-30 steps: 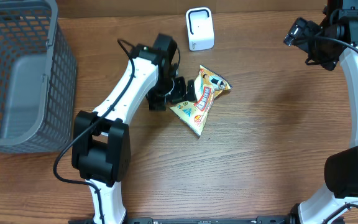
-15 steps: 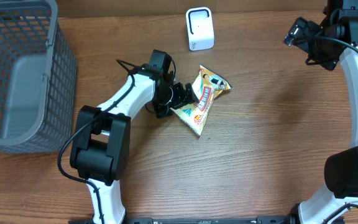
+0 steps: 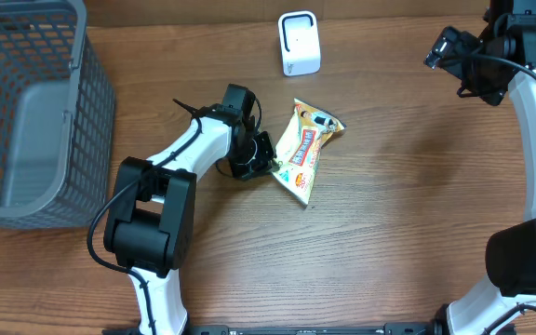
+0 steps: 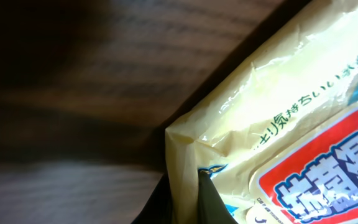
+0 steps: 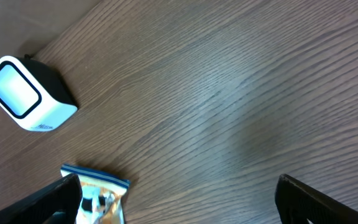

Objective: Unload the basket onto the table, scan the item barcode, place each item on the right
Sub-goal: 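Lift the yellow bag with the left gripper and hold it at the scanner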

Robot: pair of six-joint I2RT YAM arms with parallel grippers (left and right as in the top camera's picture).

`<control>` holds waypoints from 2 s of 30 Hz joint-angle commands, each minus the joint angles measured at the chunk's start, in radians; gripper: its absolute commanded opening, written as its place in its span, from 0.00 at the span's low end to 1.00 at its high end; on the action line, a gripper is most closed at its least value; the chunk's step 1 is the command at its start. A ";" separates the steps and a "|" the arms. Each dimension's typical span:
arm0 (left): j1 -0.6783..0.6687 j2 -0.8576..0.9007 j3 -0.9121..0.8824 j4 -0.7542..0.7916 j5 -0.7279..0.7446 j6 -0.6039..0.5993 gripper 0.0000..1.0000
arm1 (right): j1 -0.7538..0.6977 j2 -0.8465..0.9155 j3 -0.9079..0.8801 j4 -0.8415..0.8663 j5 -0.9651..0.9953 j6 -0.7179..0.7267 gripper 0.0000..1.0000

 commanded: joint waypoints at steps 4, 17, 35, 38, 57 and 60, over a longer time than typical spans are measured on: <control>0.019 -0.042 0.195 -0.254 -0.286 0.075 0.04 | 0.001 -0.003 0.006 0.002 0.006 -0.004 1.00; -0.061 -0.234 0.529 -0.606 -0.765 0.093 0.04 | 0.001 -0.003 0.006 0.002 0.006 -0.004 1.00; -0.219 -0.089 0.526 -0.919 -1.346 -0.210 0.04 | 0.001 -0.003 0.006 0.002 0.006 -0.004 1.00; -0.218 -0.074 0.526 -0.919 -1.362 -0.212 0.04 | 0.001 -0.003 0.006 0.002 0.006 -0.004 1.00; -0.308 -0.017 0.499 -0.637 -0.762 -0.106 0.04 | 0.001 -0.003 0.006 0.002 0.006 -0.004 1.00; -0.328 -0.015 0.499 -0.605 -0.728 -0.092 0.04 | 0.001 -0.003 0.006 0.002 0.006 -0.004 1.00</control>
